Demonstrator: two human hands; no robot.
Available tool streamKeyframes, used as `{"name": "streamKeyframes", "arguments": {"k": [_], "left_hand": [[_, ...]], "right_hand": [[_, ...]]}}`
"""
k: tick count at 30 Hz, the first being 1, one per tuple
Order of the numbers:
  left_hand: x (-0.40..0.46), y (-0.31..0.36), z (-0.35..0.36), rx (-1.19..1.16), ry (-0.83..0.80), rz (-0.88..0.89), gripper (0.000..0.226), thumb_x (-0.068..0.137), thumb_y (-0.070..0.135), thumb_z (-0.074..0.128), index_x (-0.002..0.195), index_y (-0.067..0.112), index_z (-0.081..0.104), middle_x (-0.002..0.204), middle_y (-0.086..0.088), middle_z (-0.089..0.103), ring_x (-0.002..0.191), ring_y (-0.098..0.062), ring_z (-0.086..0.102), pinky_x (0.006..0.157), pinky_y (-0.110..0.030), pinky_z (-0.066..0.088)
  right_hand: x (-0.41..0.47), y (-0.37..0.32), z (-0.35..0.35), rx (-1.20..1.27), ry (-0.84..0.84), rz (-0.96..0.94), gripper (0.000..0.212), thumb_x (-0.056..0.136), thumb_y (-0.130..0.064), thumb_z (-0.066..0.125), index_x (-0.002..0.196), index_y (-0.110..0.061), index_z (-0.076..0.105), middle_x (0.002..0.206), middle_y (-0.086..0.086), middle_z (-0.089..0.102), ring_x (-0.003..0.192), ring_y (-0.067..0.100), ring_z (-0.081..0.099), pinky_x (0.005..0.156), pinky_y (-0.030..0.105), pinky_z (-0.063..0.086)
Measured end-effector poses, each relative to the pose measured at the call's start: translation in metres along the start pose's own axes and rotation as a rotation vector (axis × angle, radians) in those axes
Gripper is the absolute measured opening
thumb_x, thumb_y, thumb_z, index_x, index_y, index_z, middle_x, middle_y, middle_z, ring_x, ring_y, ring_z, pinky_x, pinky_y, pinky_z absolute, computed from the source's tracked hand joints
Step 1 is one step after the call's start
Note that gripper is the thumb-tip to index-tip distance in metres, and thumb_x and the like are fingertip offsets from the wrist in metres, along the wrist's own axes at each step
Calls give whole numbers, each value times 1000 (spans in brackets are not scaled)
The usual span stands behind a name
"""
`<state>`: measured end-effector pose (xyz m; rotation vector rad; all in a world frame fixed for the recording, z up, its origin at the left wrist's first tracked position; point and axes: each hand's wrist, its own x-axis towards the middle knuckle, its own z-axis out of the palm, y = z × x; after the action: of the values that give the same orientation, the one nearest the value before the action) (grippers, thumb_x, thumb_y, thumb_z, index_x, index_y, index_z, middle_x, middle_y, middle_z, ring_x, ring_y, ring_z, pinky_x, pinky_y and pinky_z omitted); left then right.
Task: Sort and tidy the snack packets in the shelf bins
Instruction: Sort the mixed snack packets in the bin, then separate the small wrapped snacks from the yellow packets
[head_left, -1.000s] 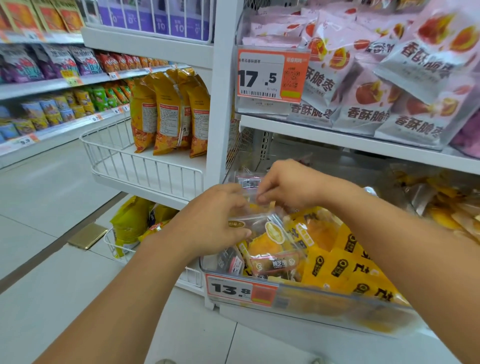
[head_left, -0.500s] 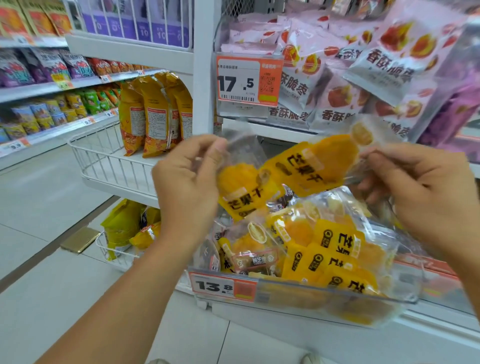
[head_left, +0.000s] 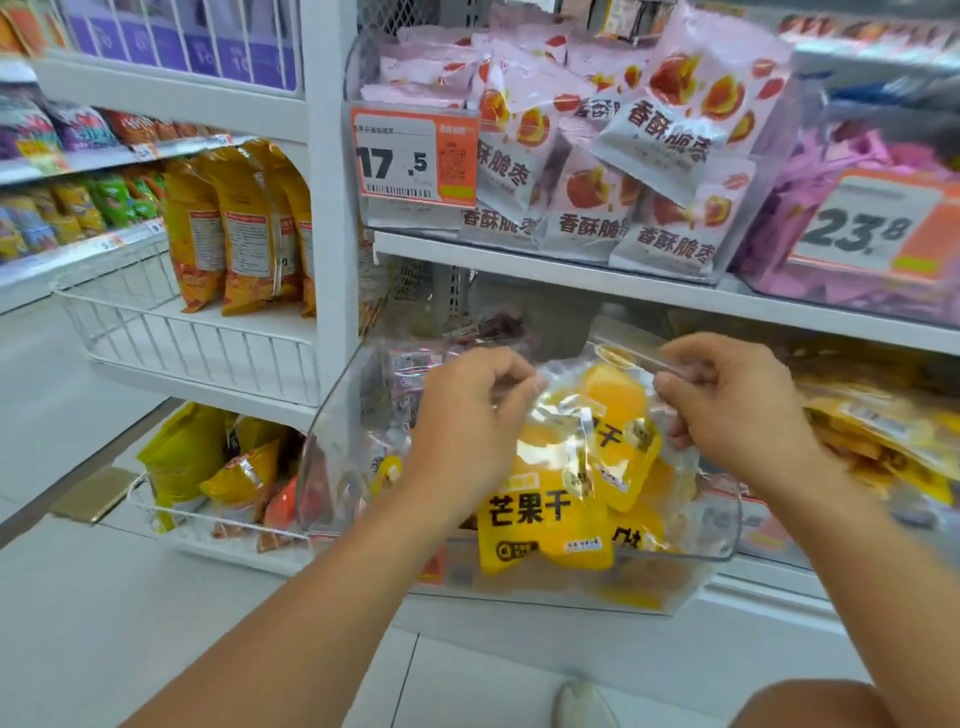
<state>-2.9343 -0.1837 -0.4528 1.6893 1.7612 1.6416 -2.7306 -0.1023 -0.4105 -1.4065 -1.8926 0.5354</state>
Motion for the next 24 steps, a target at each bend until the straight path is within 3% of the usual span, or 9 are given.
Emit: {"name": "streamKeyframes", "arguments": {"k": [3, 5, 9, 12, 15, 17, 20, 22, 24], "left_hand": [[-1, -5, 26, 101, 77, 11, 16, 88, 18, 73, 74, 21, 64, 88, 3, 57, 81, 2, 50, 73, -6, 34], [4, -8, 32, 88, 144, -63, 19, 88, 17, 72, 70, 16, 64, 80, 2, 56, 76, 0, 47, 69, -5, 32], [21, -15, 29, -228, 257, -410, 27, 90, 20, 71, 65, 15, 63, 60, 6, 55, 60, -12, 48, 61, -27, 40], [23, -9, 23, -299, 147, -480, 19, 95, 24, 65, 83, 10, 68, 71, 4, 62, 65, -13, 54, 64, -30, 45], [15, 1, 18, -140, -139, -312, 13, 93, 34, 68, 99, 24, 65, 93, 9, 69, 83, -13, 65, 75, -32, 53], [7, 5, 11, 69, -341, -127, 34, 87, 43, 73, 117, 33, 60, 110, 13, 66, 100, -8, 62, 88, -30, 50], [-8, 6, 4, 439, -511, 126, 82, 86, 56, 69, 153, 30, 31, 151, 10, 42, 139, -8, 35, 111, -21, 28], [-14, 6, -3, 549, -517, 186, 86, 84, 62, 67, 154, 24, 31, 155, 7, 37, 143, -12, 32, 116, -26, 28], [-12, 8, -22, 573, -482, 175, 72, 81, 66, 66, 139, 26, 51, 139, 9, 53, 127, -12, 48, 107, -34, 43]], "right_hand": [[-13, -10, 3, -386, 112, -202, 49, 85, -36, 72, 129, -19, 58, 118, 6, 61, 106, 31, 61, 91, 43, 51], [-33, -28, 6, -369, 112, -419, 52, 85, -52, 63, 128, -21, 60, 125, 3, 54, 114, 28, 52, 95, 43, 47], [-48, -37, 24, -592, -239, -474, 73, 74, -80, 55, 135, -39, 50, 145, -7, 39, 134, 22, 37, 101, 49, 45], [-31, -27, 24, -449, -387, -362, 90, 69, -67, 75, 146, -39, 38, 146, -11, 41, 134, 15, 40, 108, 38, 39], [-16, -14, 14, -394, -340, -273, 109, 59, -50, 91, 150, -35, 34, 137, -3, 49, 129, 18, 46, 105, 32, 38], [-12, -4, 7, -453, -330, -245, 109, 58, -48, 92, 150, -33, 36, 128, 0, 50, 125, 21, 48, 101, 32, 39], [-10, 4, -5, -513, -321, -206, 101, 57, -54, 90, 145, -30, 47, 122, 0, 49, 121, 21, 49, 96, 30, 39], [-12, 2, -8, -586, -317, -224, 101, 57, -60, 87, 145, -29, 47, 129, -1, 45, 125, 21, 43, 99, 33, 39], [-18, -3, -10, -629, -316, -256, 105, 61, -63, 84, 150, -29, 39, 150, -2, 31, 140, 22, 27, 112, 36, 31]]}}
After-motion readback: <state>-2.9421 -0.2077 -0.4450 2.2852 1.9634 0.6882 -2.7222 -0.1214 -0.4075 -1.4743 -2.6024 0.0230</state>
